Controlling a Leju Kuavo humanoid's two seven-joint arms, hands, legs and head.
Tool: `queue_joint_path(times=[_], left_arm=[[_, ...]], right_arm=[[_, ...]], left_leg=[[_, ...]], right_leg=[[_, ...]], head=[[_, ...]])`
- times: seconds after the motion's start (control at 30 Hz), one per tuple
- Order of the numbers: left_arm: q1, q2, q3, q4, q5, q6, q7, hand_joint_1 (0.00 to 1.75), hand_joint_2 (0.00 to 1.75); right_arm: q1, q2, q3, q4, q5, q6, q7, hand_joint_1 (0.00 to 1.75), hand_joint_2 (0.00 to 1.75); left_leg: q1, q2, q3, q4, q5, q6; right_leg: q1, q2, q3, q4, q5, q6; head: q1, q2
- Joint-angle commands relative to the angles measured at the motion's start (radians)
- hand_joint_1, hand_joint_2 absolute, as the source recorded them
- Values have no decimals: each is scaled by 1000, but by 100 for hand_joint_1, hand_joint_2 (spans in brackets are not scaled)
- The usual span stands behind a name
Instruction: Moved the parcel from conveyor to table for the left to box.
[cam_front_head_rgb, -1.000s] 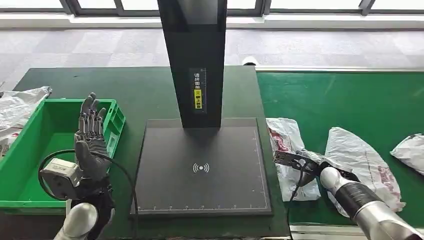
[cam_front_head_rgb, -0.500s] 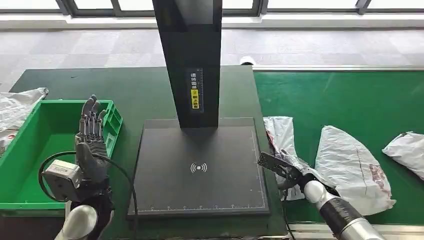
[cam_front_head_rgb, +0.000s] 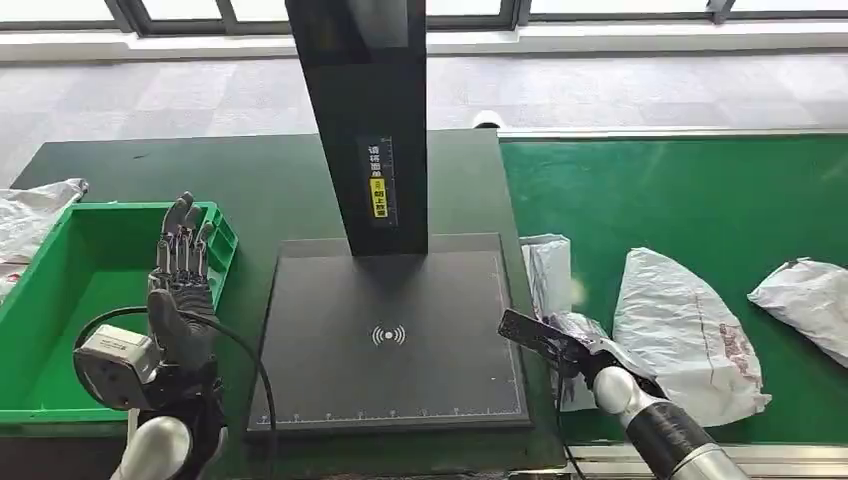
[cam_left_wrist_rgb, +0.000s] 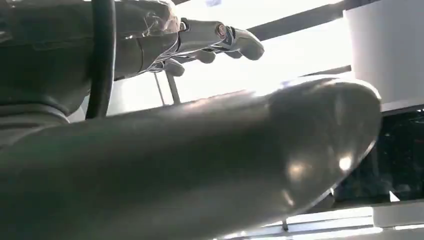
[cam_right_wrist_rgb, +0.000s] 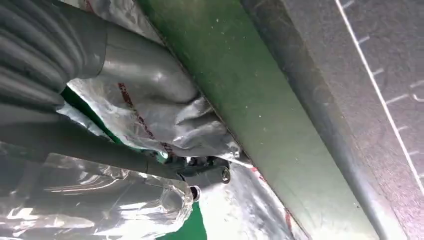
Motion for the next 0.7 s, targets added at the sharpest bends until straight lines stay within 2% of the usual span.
queue_joint_path(times=[0.03,0.7], left_arm=[[-17,16,7,18,7,-5,7,0,0],[-17,16,7,18,7,-5,7,0,0]], right_arm=[[1,48,-19,-23,-8,12,-6,175,175],[1,48,-19,-23,-8,12,-6,175,175]], left_leg=[[-1,1,0,-1,1,0],[-1,1,-1,-2,1,0]], right_leg=[[0,1,-1,0,0,0],[-1,1,-2,0,1,-1]], head=[[0,0],[0,0]])
